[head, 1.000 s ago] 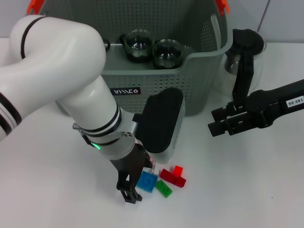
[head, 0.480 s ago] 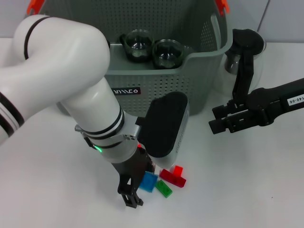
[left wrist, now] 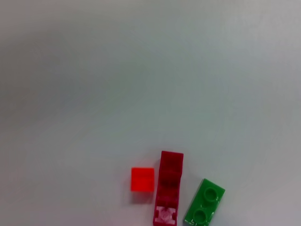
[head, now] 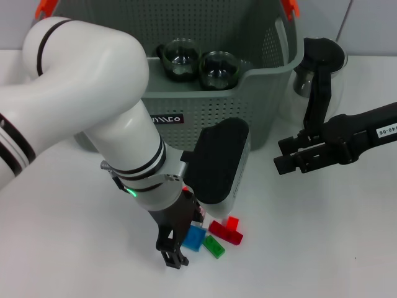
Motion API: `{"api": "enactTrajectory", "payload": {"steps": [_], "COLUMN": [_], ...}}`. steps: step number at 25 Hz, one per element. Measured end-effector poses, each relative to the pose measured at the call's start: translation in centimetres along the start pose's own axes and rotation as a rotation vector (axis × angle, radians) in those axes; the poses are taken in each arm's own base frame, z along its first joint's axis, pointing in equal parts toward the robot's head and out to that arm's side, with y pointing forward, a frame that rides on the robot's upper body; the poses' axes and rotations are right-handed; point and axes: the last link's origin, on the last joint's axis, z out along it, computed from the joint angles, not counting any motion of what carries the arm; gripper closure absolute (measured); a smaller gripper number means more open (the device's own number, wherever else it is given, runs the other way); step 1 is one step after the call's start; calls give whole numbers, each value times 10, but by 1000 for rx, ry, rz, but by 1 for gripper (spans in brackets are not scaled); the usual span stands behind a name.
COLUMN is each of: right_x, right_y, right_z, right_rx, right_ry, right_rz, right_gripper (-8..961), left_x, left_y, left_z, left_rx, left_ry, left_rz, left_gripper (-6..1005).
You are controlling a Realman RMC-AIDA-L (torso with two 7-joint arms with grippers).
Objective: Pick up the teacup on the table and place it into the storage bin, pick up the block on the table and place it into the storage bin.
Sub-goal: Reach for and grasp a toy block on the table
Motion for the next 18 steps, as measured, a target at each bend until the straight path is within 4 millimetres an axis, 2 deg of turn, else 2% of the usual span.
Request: {"api": "enactTrajectory", "payload": {"steps": [18], "right_x": [4], "right_y": [-1], "right_z": [-1], "right_rx": [-3], "right_ry": [-7], "right_rz": [1], "right_gripper": [250], "left_x": [0], "left_y": [-2], "left_z": [4], "left_rx": [2], "left_ry": [-12], "left_rz": [-10], "left_gripper": [161]}}
